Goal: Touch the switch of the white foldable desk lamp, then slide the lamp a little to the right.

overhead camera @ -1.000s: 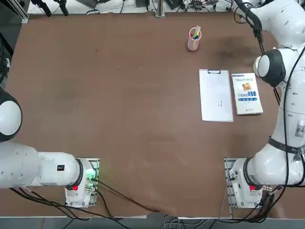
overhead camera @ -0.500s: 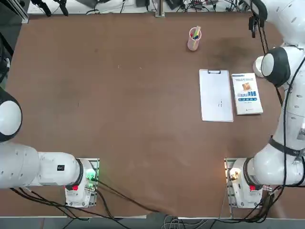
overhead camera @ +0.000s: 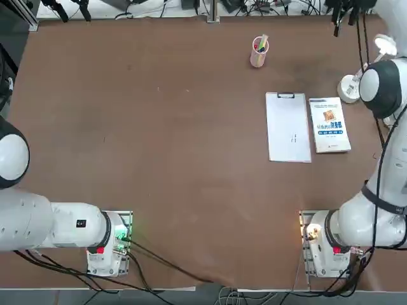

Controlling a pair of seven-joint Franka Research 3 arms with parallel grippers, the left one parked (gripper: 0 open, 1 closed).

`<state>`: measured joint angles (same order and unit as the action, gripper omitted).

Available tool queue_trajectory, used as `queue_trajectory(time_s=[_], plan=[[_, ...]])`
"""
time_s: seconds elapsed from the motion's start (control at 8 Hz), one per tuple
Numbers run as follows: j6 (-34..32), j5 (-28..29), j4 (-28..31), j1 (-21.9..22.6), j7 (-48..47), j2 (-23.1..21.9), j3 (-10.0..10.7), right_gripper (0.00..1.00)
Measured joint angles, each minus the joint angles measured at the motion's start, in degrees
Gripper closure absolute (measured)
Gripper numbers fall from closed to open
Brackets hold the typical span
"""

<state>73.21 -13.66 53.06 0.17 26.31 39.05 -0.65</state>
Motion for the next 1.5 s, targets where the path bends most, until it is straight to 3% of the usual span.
queue_trajectory(time_s=[0.38, 0.62, 1.25, 1.5], plan=[[-3.64, 4.59, 0.28, -0.02, -7.02, -5.96, 0.01, 0.00], [-4.15, 6.78, 3.42, -0.65, -8.70, -10.90, 0.26, 0.00], [6.69, 10.63, 24.81, -5.16, -12.25, -29.05, 0.69, 0.00], [8.15, 11.18, 28.77, -5.10, -15.04, -32.38, 0.44, 0.00]])
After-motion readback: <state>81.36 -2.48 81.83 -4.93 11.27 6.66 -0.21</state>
